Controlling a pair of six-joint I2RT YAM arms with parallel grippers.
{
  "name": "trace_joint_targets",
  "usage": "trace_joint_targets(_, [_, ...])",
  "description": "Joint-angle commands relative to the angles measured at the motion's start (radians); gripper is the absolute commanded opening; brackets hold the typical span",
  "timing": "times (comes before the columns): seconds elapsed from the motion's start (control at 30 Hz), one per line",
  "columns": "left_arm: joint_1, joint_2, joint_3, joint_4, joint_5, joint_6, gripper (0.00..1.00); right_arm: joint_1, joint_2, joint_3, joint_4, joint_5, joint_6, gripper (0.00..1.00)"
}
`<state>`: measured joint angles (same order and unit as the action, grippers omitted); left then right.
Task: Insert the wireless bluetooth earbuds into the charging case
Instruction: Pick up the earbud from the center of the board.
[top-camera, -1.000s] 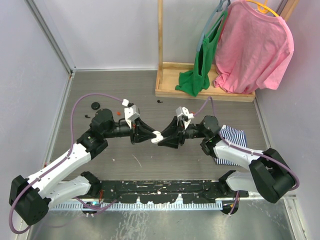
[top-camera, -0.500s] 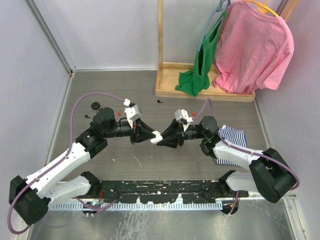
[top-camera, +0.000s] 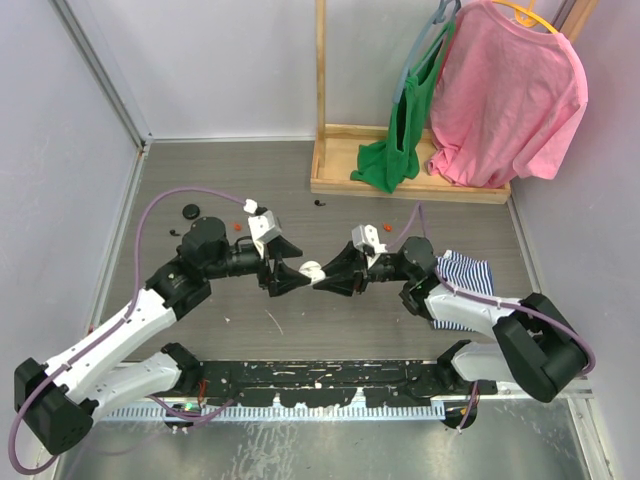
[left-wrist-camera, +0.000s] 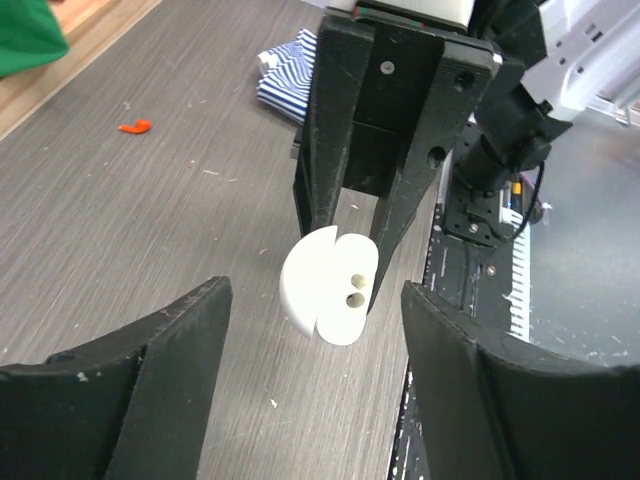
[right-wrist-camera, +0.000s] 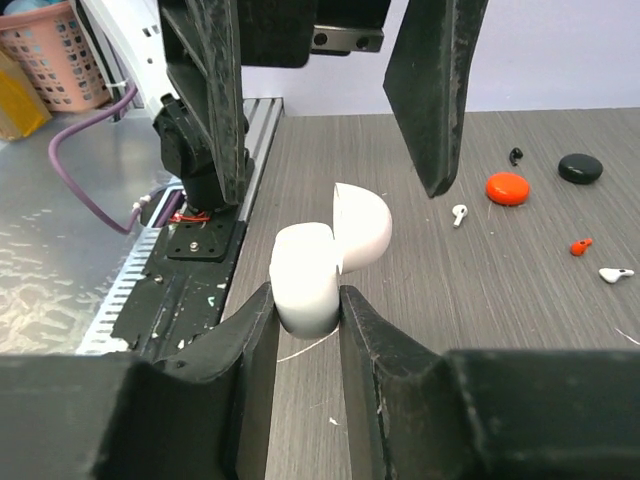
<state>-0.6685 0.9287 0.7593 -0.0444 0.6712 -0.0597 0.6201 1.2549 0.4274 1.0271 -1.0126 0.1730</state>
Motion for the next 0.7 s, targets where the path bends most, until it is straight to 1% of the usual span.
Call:
trace_joint_targets(0.0, [-0.003, -0.054, 0.039, -0.017, -0.133, -0.021, 0.74, 0.004, 0.016, -0.023, 0.131, 0.055, -0.048, 0.12])
trace_joint_targets(0.2, [-0.005, -0.079, 0.036, -0.077, -0.435, -0.1, 0.84, 0.005, 0.016, -0.09, 0.211, 0.131, -0.092, 0.12])
trace_joint_targets(0.23, [-0.005, -0.077, 0.039, -0.092, -0.485, -0.117, 0.86, 0.004, 0.018, -0.101, 0.225, 0.14, -0.092, 0.12])
trace_joint_targets(0.27, [-0.004, -0.072, 0.044, -0.115, -0.566, -0.136, 0.91, 0.005, 0.018, -0.11, 0.238, 0.151, -0.093, 0.12])
trace_joint_targets(0.3, [-0.004, -0.063, 0.05, -0.136, -0.633, -0.157, 0.94, 0.006, 0.019, -0.119, 0.249, 0.162, -0.095, 0.12])
trace_joint_targets(0.4, [-0.002, -0.028, 0.068, -0.195, -0.791, -0.203, 0.96, 0.004, 0.015, -0.146, 0.262, 0.199, -0.105, 0.12])
trace_joint_targets(0.47, [0.007, -0.002, 0.077, -0.232, -0.865, -0.244, 0.96, 0.005, 0.007, -0.161, 0.264, 0.223, -0.115, 0.12])
trace_joint_targets(0.67, [0.044, 0.075, 0.081, -0.333, -0.998, -0.375, 0.99, 0.005, 0.013, -0.182, 0.273, 0.269, -0.131, 0.12])
